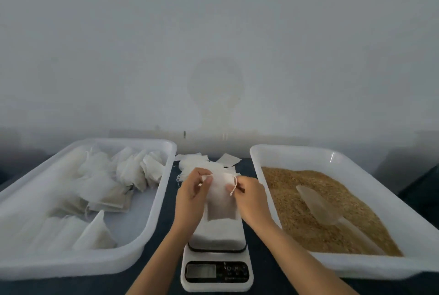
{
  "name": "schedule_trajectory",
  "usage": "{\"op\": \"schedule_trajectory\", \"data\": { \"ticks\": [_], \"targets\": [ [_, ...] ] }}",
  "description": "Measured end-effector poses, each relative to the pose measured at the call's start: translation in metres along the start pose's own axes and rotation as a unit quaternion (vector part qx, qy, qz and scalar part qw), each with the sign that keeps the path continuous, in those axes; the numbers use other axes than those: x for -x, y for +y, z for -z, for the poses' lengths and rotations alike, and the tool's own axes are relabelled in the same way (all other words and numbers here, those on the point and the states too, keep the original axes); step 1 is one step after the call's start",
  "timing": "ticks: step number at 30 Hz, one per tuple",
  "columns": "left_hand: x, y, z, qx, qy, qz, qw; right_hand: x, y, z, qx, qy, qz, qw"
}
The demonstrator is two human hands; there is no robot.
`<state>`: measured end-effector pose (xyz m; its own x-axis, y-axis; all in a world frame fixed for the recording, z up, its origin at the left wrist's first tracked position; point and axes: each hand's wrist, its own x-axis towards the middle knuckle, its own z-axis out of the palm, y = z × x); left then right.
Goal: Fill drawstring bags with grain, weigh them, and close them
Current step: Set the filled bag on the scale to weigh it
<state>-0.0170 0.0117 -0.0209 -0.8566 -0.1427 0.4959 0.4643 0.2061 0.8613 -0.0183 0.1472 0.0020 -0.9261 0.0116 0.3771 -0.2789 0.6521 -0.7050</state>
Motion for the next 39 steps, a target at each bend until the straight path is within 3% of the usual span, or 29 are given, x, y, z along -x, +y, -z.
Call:
{"op": "schedule_trajectory", "data": {
  "ticks": [4,11,17,22,26,39],
  "targets": [
    [0.002,-0.020,0.002,-0.066,0.016,0.035,0.997,0.009,0.009,-0.021,-0.030,-0.023,-0.039,0.999],
    [0.004,-0.037,-0.002,-0.097,0.011,0.040,0.994,0.016,0.023,-0.040,-0.011,0.019,-0.041,0.999],
    [-0.003,-0.047,0.001,-0.164,-0.059,0.058,0.983,0.014,0.033,-0.042,0.014,0.021,-0.002,1.000],
    [-0.005,-0.052,0.020,-0.140,0.010,0.067,0.988,0.013,0.044,-0.030,-0.098,0.047,-0.036,0.993],
    [-0.003,-0.060,0.032,-0.126,0.007,0.117,0.985,0.018,0.056,-0.024,-0.163,0.050,-0.088,0.981],
    [0.004,-0.068,0.039,-0.121,0.026,0.156,0.980,0.017,0.062,-0.026,-0.190,0.056,-0.097,0.975]
  ]
}}
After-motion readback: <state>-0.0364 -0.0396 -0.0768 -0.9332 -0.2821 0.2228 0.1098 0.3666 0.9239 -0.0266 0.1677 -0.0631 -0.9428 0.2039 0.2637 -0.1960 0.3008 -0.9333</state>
